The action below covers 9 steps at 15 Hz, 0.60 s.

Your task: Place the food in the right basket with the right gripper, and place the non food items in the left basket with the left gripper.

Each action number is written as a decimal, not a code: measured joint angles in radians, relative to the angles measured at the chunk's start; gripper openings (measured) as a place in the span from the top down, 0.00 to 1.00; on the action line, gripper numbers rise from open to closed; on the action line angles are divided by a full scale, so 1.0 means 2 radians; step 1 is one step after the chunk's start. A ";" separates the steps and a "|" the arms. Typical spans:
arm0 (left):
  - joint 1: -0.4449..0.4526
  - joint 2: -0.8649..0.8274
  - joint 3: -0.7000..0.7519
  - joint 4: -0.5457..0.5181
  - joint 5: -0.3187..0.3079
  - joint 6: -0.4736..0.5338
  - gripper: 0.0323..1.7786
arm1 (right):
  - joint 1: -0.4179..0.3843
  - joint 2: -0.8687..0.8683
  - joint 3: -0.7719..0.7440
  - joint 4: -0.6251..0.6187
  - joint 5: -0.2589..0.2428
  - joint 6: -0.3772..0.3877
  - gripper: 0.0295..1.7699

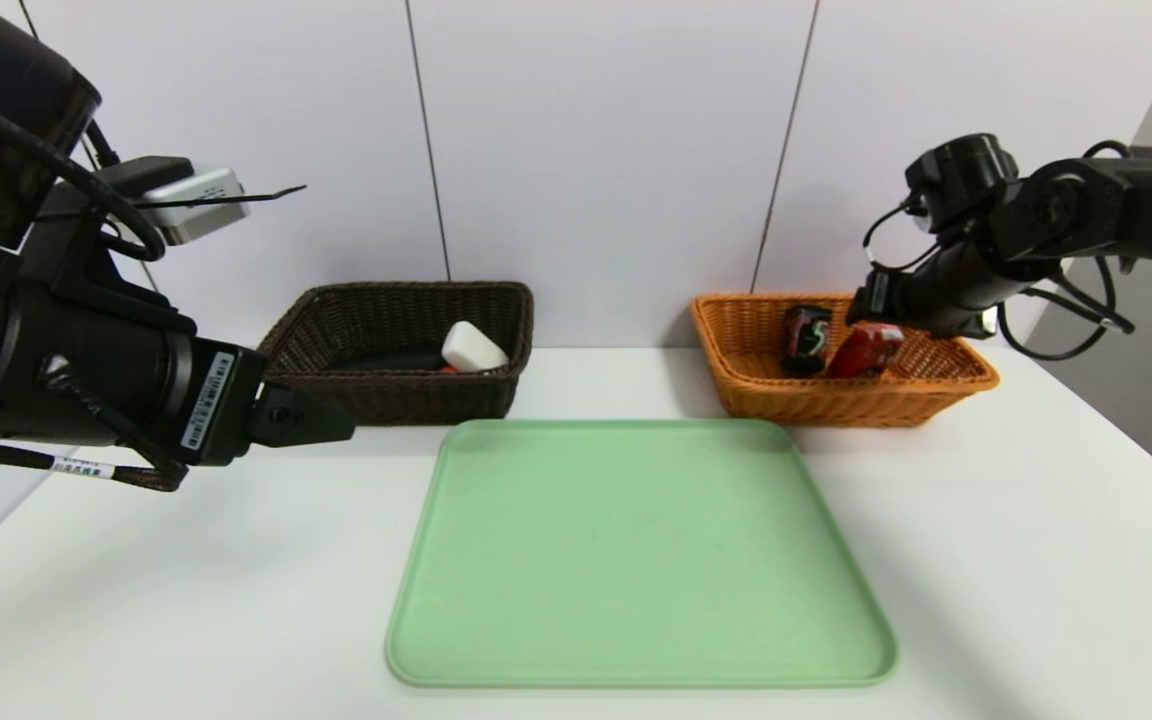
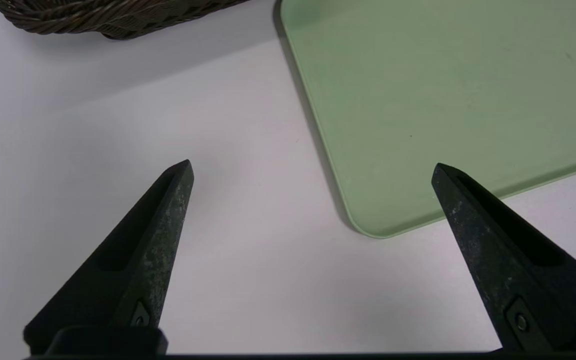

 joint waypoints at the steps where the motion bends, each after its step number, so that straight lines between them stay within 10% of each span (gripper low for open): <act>1: 0.003 -0.003 0.000 0.000 0.000 0.000 0.05 | 0.000 -0.016 0.001 0.009 0.001 0.000 0.17; 9: 0.050 -0.061 -0.002 0.001 0.003 0.000 0.05 | 0.010 -0.201 0.056 0.129 0.056 -0.001 0.08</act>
